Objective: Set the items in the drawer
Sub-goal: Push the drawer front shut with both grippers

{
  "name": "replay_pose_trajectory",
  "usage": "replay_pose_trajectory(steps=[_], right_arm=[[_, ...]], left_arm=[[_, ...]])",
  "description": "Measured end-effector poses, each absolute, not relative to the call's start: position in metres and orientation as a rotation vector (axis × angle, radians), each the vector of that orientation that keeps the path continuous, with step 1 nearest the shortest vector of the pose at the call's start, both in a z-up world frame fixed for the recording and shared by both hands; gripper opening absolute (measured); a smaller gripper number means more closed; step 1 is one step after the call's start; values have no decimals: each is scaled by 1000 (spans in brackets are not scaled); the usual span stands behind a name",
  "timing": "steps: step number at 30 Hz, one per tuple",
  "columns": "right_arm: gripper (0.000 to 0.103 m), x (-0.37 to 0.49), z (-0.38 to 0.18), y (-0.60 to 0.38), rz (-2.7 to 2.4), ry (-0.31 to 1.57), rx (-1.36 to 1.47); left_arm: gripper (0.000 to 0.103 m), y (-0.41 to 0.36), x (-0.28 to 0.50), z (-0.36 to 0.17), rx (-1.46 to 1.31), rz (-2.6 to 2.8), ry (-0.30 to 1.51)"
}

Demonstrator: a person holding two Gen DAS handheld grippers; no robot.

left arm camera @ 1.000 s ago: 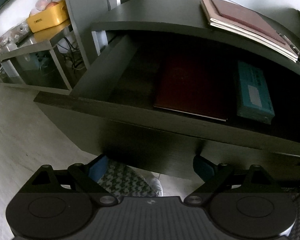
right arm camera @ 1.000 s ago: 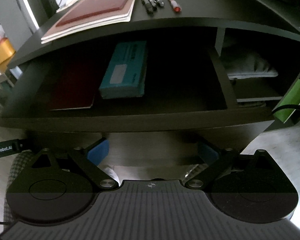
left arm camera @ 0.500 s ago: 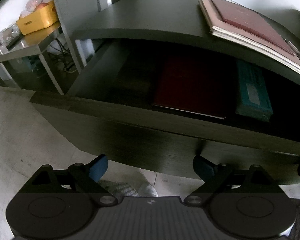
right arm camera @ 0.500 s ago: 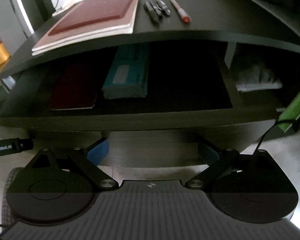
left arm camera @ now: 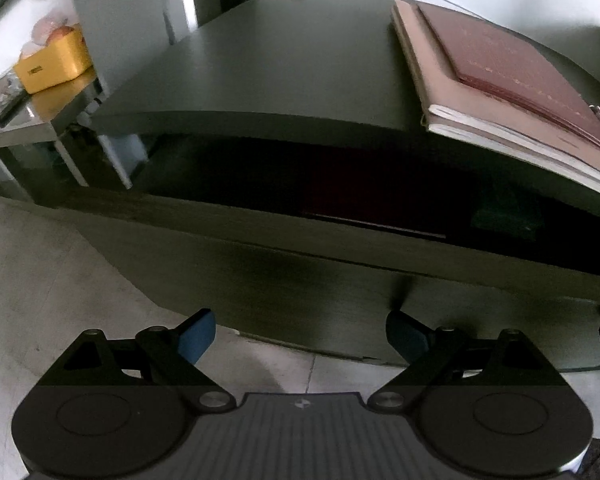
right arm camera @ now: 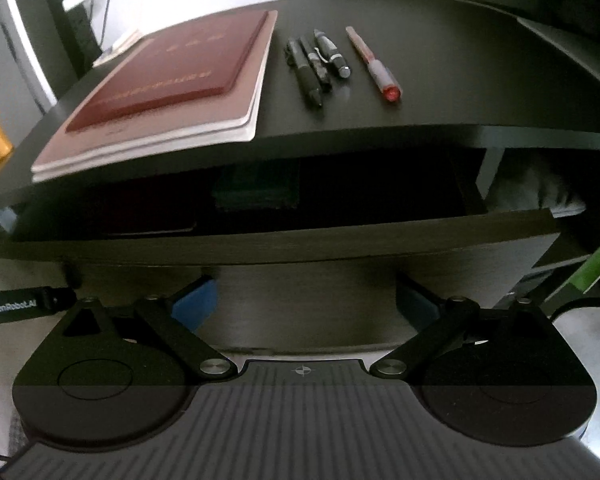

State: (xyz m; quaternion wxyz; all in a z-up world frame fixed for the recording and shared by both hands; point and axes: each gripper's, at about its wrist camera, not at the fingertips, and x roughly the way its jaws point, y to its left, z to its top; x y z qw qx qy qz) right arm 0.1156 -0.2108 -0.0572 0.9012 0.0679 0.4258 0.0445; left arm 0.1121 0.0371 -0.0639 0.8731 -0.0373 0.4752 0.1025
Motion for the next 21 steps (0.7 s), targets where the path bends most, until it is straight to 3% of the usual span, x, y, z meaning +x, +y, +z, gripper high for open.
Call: replay_pose_trajectory(steps=[21], right_arm=[[100,180,-63,-209,99,833,173]], left_arm=[[92,32,165,-68,-111,227,970]])
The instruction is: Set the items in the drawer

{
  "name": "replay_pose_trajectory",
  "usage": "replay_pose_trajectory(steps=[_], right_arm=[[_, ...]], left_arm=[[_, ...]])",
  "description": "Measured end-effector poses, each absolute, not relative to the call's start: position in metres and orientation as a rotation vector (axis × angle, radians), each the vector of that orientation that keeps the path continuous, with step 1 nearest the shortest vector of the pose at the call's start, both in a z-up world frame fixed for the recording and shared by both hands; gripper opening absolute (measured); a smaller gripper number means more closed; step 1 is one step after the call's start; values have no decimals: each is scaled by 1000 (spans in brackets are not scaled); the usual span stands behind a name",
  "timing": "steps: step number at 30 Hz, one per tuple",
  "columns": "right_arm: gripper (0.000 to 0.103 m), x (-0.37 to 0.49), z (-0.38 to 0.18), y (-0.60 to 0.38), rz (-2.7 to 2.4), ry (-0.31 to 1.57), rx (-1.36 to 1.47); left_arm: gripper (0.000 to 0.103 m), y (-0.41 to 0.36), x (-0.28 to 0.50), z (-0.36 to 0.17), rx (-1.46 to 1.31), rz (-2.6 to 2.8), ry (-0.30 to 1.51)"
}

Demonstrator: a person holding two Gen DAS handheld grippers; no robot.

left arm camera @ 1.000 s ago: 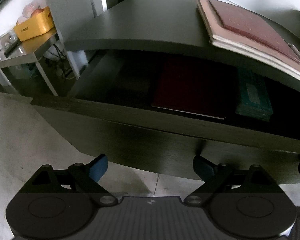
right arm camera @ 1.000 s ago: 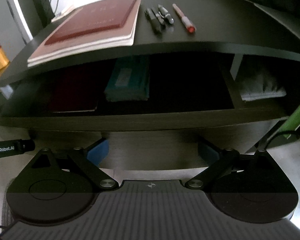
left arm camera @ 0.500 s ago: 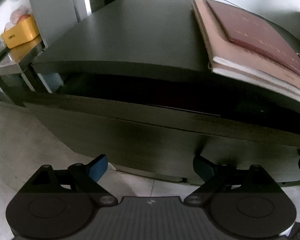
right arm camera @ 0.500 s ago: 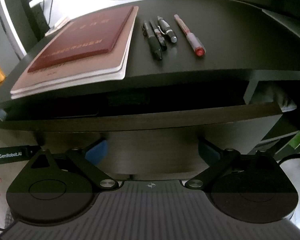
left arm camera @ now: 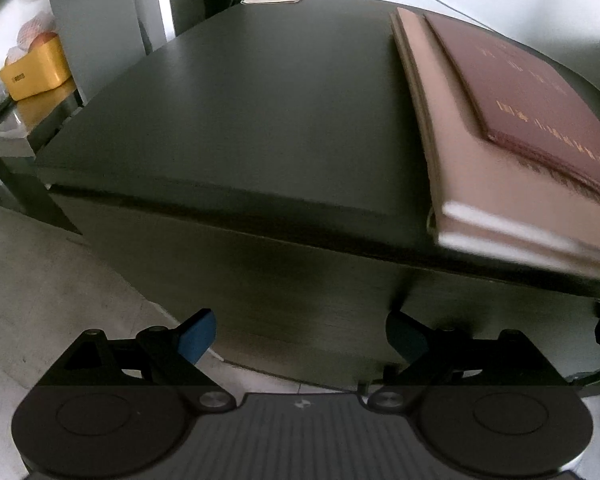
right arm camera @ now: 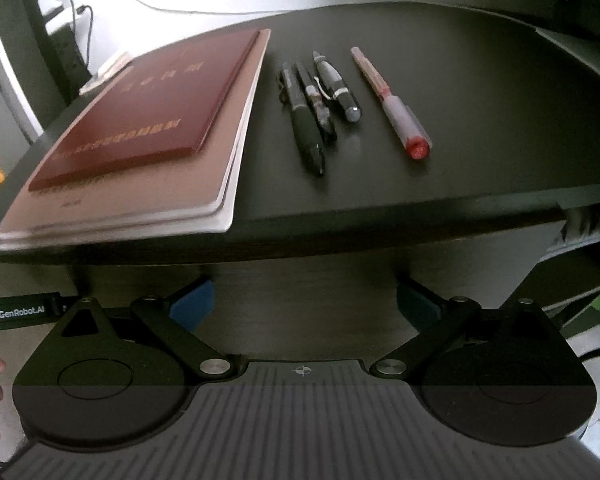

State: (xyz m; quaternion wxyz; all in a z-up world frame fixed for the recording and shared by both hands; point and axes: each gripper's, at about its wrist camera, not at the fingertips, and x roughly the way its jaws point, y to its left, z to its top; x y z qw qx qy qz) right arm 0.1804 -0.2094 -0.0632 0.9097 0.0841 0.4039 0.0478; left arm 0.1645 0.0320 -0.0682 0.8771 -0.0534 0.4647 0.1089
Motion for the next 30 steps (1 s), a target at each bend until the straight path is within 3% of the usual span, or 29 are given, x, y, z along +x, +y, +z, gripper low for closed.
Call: replay_pose_trajectory(steps=[13,30], right_arm=[[101,190,-68,-203,81,873,202],[102,87,-7,-205,170,803,253]], left_arm=[[93,18,148,-64,-96,200,970],[97,14,54,-19,-86,159,861]])
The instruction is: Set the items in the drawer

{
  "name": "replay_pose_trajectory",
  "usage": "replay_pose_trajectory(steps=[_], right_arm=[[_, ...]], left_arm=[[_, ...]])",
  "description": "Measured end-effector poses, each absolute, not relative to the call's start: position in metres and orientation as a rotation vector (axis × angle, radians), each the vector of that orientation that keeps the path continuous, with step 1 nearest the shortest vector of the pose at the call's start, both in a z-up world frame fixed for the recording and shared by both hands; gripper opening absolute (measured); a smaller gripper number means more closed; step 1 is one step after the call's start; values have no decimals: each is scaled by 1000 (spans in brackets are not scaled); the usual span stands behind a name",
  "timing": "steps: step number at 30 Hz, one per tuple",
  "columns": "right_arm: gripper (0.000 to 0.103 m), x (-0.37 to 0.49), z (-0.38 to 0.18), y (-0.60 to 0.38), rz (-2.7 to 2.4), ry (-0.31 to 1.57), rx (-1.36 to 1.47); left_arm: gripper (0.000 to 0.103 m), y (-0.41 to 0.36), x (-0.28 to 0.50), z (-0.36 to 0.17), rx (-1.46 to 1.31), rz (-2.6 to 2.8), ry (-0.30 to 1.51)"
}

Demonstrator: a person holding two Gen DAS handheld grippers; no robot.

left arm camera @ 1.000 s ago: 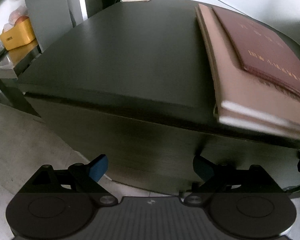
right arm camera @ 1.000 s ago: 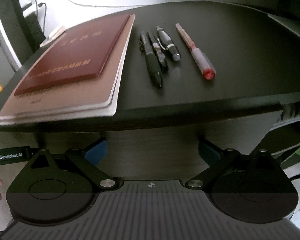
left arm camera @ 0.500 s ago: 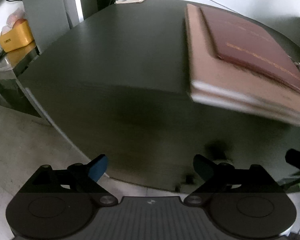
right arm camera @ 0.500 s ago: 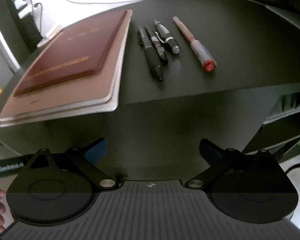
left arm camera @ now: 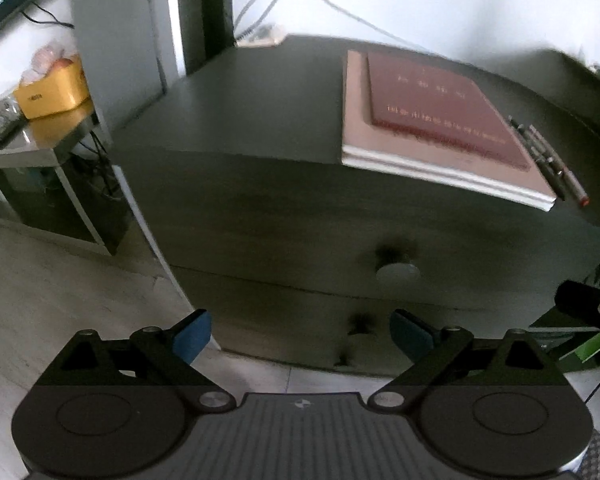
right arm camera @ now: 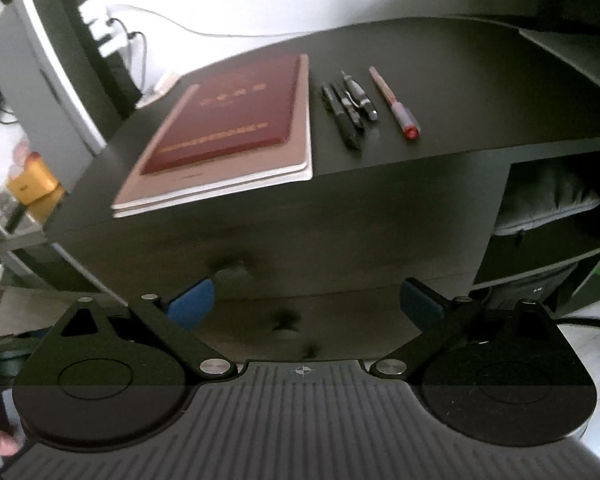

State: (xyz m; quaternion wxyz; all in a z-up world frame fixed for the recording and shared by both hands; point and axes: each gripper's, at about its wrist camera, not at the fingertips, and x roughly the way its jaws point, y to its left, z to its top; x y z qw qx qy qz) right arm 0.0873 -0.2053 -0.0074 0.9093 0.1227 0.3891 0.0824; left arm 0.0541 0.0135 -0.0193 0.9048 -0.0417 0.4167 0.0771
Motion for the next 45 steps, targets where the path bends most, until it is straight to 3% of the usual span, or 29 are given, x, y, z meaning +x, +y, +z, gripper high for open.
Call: replay_pose_trajectory(steps=[22,36,45], right_arm=[[103,14,60,-203,307,736,299],[103,-23,46,-202,173,744,197],[103,-25,33,-211,137,770,191]], left_arm=[[97,21,-1,46,-52,175,654],[101,7,-8,6,-20,162,745],[101,2,-14,10,-33,151,726]])
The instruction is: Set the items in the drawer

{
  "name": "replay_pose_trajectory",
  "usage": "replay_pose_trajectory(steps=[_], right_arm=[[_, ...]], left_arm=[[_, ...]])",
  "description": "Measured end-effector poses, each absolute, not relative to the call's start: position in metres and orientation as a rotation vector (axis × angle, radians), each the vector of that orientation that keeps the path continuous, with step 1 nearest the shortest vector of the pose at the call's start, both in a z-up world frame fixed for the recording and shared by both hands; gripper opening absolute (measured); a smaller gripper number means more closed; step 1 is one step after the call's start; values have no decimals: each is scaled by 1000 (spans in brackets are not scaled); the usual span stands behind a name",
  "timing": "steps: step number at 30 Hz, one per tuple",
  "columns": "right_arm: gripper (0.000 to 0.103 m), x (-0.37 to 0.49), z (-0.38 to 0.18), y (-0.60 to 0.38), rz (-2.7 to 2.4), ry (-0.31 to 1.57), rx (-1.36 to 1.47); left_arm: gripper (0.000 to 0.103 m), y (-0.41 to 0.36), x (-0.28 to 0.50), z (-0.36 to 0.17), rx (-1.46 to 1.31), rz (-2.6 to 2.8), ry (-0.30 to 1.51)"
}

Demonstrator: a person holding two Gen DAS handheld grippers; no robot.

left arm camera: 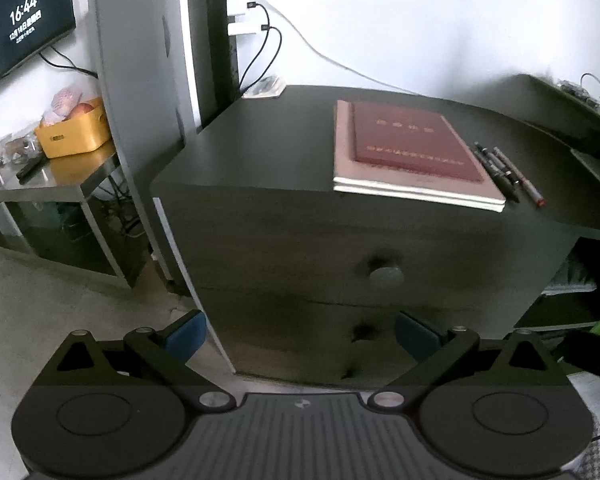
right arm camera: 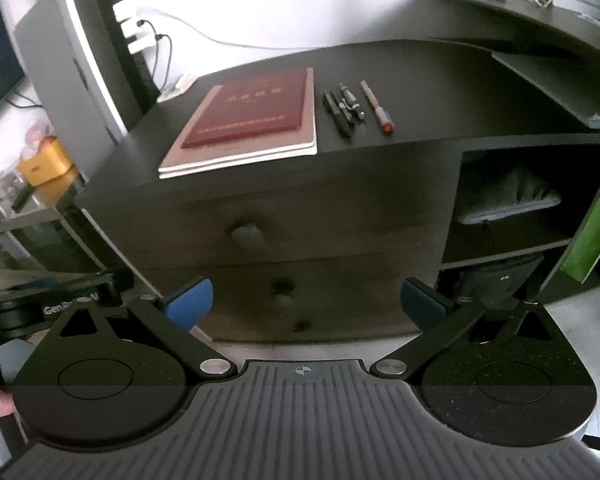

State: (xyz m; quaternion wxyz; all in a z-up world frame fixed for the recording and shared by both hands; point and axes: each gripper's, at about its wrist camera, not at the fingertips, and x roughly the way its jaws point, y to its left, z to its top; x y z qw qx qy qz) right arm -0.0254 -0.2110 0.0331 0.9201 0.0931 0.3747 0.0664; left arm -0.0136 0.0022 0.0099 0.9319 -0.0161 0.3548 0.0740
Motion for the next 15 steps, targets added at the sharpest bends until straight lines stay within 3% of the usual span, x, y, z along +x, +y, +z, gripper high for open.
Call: replay_pose_trajectory(steps=[15], right_arm=[[103,-28,28,-213,128,778,166]], left_arm=[[102,-14,-17,8,-2,86,741]])
